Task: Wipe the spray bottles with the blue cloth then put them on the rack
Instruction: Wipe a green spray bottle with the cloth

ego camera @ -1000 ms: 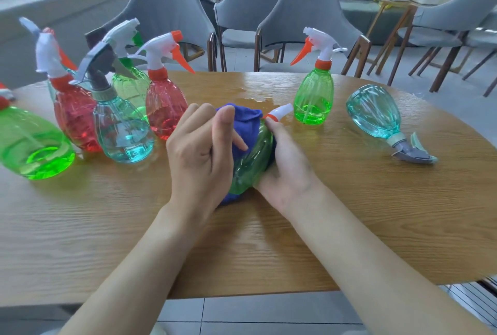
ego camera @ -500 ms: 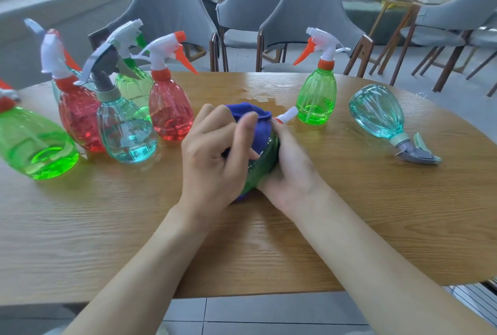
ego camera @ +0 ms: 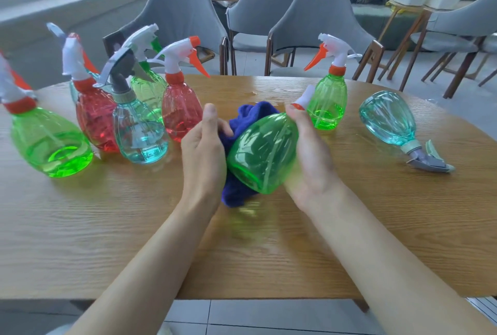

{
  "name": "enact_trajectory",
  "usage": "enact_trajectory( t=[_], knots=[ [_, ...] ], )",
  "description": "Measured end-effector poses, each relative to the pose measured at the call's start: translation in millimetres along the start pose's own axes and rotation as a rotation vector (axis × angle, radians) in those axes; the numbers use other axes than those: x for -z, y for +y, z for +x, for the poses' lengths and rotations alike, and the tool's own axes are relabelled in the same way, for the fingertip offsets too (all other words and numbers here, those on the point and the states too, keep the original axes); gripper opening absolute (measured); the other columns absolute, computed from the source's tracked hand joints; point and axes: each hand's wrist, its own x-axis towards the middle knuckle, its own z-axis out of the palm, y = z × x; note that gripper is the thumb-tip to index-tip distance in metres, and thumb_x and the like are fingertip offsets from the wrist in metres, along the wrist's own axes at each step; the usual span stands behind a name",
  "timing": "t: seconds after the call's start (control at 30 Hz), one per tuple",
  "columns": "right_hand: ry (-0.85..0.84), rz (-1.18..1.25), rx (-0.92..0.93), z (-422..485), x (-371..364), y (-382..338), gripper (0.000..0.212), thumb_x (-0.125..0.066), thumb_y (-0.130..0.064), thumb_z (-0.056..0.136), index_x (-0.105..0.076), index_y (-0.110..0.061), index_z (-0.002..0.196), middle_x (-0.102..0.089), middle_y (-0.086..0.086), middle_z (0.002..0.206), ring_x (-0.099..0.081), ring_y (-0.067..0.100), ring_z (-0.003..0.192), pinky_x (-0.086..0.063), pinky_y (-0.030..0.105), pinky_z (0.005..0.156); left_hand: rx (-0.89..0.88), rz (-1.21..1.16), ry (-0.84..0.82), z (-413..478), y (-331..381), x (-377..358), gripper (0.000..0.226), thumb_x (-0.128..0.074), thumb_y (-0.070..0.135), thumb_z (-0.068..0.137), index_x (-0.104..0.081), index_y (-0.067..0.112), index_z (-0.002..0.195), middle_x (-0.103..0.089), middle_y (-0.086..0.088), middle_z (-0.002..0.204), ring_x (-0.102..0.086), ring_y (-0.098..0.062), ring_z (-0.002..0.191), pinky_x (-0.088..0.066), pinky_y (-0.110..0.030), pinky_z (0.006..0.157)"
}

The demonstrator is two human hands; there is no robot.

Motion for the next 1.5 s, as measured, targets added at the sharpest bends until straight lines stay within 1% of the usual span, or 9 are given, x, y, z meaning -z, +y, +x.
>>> enact_trajectory(
  t=[0.13, 0.27, 0.5, 0.67, 0.83, 1.07, 1.2, 1.37, 1.5],
  knots=[
    [0.031, -0.237, 0.177, -5, -4, 3, 0.008, -0.070, -0.031, 0.098, -0.071, -0.024, 0.102, -0.072, 0.002, 0.094, -0.072, 0.022, 0.092, -0.058, 0.044, 0.087, -0.010, 0.092, -0.232, -13, 11, -8, 0.035, -0.047, 0.036, 0.114, -0.078, 0.022, 0.106, -0.079, 0.001, 0.103, -0.074, -0.022, 0.103, -0.056, -0.043, 0.097],
    [0.133, -0.298, 0.245, 0, -4, 7, 0.016, -0.068, -0.036, 0.096, -0.074, -0.028, 0.108, -0.078, 0.001, 0.106, -0.075, 0.024, 0.105, -0.060, 0.048, 0.097, -0.331, 0.362, -0.388, -24, 2, -12, 0.037, -0.043, 0.028, 0.112, -0.064, 0.020, 0.141, -0.068, 0.010, 0.136, -0.060, -0.004, 0.131, -0.047, -0.038, 0.112],
    [0.026, 0.074, -0.105, 9, 20, -16, 0.078, -0.045, -0.084, 0.093, -0.071, -0.011, 0.096, -0.069, 0.014, 0.096, -0.073, 0.027, 0.091, -0.062, 0.034, 0.075, -0.805, 0.574, -0.498, -33, -9, -17, 0.032, -0.061, 0.010, 0.103, -0.075, 0.011, 0.131, -0.066, -0.005, 0.138, -0.055, -0.018, 0.141, -0.042, -0.039, 0.119],
    [0.026, 0.033, -0.043, 6, 15, -10, 0.065, -0.047, -0.073, 0.099, -0.069, -0.013, 0.093, -0.070, 0.010, 0.094, -0.071, 0.028, 0.096, -0.061, 0.037, 0.087, -0.670, 0.483, -0.399, -32, -7, -16, 0.029, -0.060, 0.011, 0.101, -0.080, 0.016, 0.122, -0.069, 0.002, 0.131, -0.062, -0.011, 0.131, -0.048, -0.037, 0.112],
    [0.129, -0.092, 0.061, 5, 9, -6, 0.042, -0.063, -0.036, 0.102, -0.069, -0.007, 0.132, -0.076, 0.020, 0.121, -0.075, 0.035, 0.110, -0.062, 0.046, 0.090, -0.213, 0.329, -0.404, -27, 2, -14, 0.033, -0.057, 0.031, 0.106, -0.068, 0.031, 0.137, -0.070, 0.012, 0.129, -0.064, -0.005, 0.124, -0.051, -0.043, 0.110],
    [0.095, -0.023, -0.044, 10, 17, -15, 0.099, -0.059, -0.085, 0.085, -0.067, 0.000, 0.133, -0.067, 0.027, 0.135, -0.070, 0.039, 0.121, -0.055, 0.054, 0.106, -0.612, 0.489, -0.515, -34, -2, -14, 0.025, -0.068, 0.023, 0.102, -0.080, 0.022, 0.124, -0.063, 0.006, 0.144, -0.055, -0.008, 0.140, -0.041, -0.031, 0.117],
    [0.169, -0.073, 0.029, 12, 16, -10, 0.063, -0.066, -0.056, 0.094, -0.071, -0.003, 0.127, -0.075, 0.021, 0.121, -0.074, 0.037, 0.111, -0.057, 0.059, 0.103, -0.380, 0.396, -0.472, -25, 8, -11, 0.022, -0.063, 0.025, 0.108, -0.080, 0.026, 0.122, -0.072, 0.015, 0.127, -0.061, 0.001, 0.128, -0.046, -0.026, 0.112],
    [0.173, -0.165, 0.041, 7, 12, -14, 0.036, -0.070, -0.040, 0.098, -0.072, -0.014, 0.123, -0.078, 0.010, 0.104, -0.077, 0.031, 0.099, -0.062, 0.051, 0.093, -0.059, 0.395, -0.416, -14, 12, -2, 0.043, -0.049, 0.056, 0.109, -0.076, 0.023, 0.097, -0.074, 0.004, 0.085, -0.069, -0.016, 0.083, -0.054, -0.040, 0.083],
    [0.159, -0.365, 0.130, 1, 9, -19, 0.024, -0.072, -0.039, 0.095, -0.072, -0.021, 0.110, -0.074, -0.001, 0.093, -0.074, 0.021, 0.093, -0.059, 0.044, 0.093, -0.155, 0.500, -0.206, -9, 13, -1, 0.030, -0.048, 0.062, 0.106, -0.068, 0.039, 0.106, -0.066, 0.014, 0.109, -0.061, 0.005, 0.097, -0.049, -0.025, 0.092]
  ],
)
